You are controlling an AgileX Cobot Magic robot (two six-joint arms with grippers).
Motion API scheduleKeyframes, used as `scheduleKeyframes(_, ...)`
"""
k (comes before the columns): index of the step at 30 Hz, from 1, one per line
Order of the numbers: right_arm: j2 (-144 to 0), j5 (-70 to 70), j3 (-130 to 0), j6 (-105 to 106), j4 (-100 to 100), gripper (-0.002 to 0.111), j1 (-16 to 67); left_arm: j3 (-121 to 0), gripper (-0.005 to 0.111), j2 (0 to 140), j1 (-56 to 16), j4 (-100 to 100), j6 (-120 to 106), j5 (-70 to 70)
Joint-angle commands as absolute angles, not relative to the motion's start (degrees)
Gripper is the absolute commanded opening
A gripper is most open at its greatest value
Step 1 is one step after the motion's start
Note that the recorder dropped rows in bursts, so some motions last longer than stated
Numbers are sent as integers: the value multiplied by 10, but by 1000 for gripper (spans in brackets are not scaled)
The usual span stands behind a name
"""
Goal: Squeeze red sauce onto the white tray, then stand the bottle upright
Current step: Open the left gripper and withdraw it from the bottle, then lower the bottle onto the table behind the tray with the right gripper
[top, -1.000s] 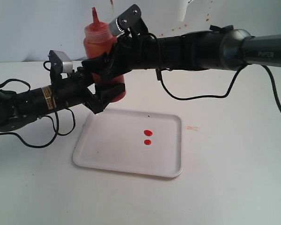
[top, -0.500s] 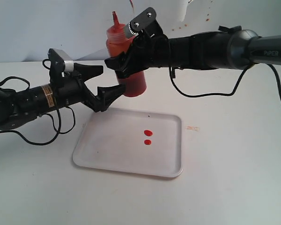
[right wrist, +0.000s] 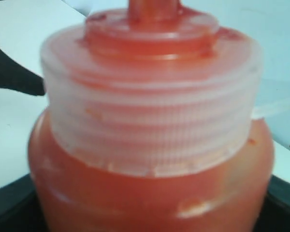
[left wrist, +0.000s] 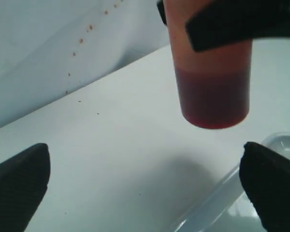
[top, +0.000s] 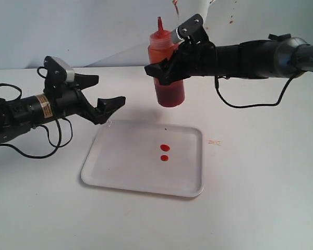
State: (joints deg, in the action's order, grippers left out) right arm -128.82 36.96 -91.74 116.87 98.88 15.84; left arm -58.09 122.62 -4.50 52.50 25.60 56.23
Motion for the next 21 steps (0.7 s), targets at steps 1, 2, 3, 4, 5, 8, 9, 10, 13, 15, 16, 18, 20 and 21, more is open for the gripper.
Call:
scheduleKeyframes(1,-1324,451,-976,1175,999,0,136,-583,105,1221,-21,516,310,615)
scheduleKeyframes(2,-1337,459,-993,1170,999,0,134,-583,105,1221,-16,516,317,618)
scheduleKeyframes(3,-1347,464,-1006,1168,999,0,133,-583,105,1221,-13,516,319,620)
scheduleKeyframes(4,-1360,470,-1023,1167,999,0,133,-583,105,1221,-12,516,320,621)
scheduleKeyframes(5,-1373,474,-1038,1162,999,0,133,-583,105,1221,-12,516,320,621)
scheduleKeyframes(8,-1404,477,-1073,1153,999,0,133,-583,105,1221,-12,516,320,628)
scheduleKeyframes(9,-1413,485,-1084,1153,999,0,133,-583,105,1221,-12,516,318,632)
scheduleKeyframes(10,-1423,493,-1094,1153,999,0,132,-583,105,1221,-12,516,317,635)
scheduleKeyframes(13,-1443,510,-1117,1151,999,0,132,-583,105,1221,-12,516,314,641)
scheduleKeyframes(15,-1448,512,-1121,1151,999,0,132,-583,105,1221,-12,516,314,642)
scheduleKeyframes(16,-1449,512,-1121,1151,999,0,132,-583,105,1221,-12,516,314,642)
scheduleKeyframes(18,-1455,508,-1121,1151,999,0,132,-583,105,1221,-12,516,314,642)
scheduleKeyframes(20,-1459,506,-1121,1151,999,0,132,-583,105,1221,-12,516,314,642)
scheduleKeyframes(21,-1462,506,-1121,1151,999,0,132,-583,105,1221,-12,516,314,642)
